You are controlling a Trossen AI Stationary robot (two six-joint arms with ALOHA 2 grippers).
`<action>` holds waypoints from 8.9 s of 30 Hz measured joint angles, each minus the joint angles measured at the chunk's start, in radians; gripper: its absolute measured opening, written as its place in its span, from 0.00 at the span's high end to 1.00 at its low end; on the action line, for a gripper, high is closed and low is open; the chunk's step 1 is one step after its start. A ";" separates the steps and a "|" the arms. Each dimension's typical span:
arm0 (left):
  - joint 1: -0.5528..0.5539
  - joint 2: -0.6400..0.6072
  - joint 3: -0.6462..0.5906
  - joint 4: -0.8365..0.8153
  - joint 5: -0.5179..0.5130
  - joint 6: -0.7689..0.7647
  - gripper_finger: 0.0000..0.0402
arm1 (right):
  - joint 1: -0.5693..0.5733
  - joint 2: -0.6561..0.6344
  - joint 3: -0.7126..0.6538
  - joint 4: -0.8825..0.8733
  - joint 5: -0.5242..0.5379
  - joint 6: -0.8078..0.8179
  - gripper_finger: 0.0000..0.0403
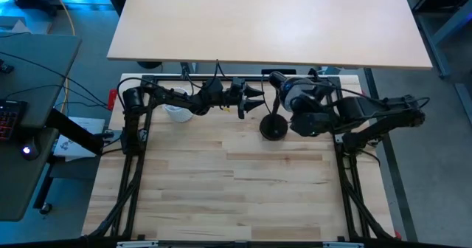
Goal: Screw lightbulb
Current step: Remove the light bulb from the desk lamp
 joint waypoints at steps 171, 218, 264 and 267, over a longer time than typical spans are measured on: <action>-0.013 0.000 0.000 0.000 -0.003 -0.026 0.43 | -0.150 -0.124 -0.118 0.237 0.001 -0.427 0.24; -0.057 -0.005 0.000 -0.090 -0.242 0.246 0.43 | -0.094 -0.070 -0.213 0.446 -0.053 0.276 0.24; -0.056 -0.006 0.000 -0.106 -0.247 0.237 0.43 | -0.291 -0.011 -0.080 0.512 -0.175 -0.145 0.24; -0.056 -0.006 0.000 -0.106 -0.248 0.237 0.43 | -0.288 -0.011 -0.080 0.510 -0.165 -0.383 0.24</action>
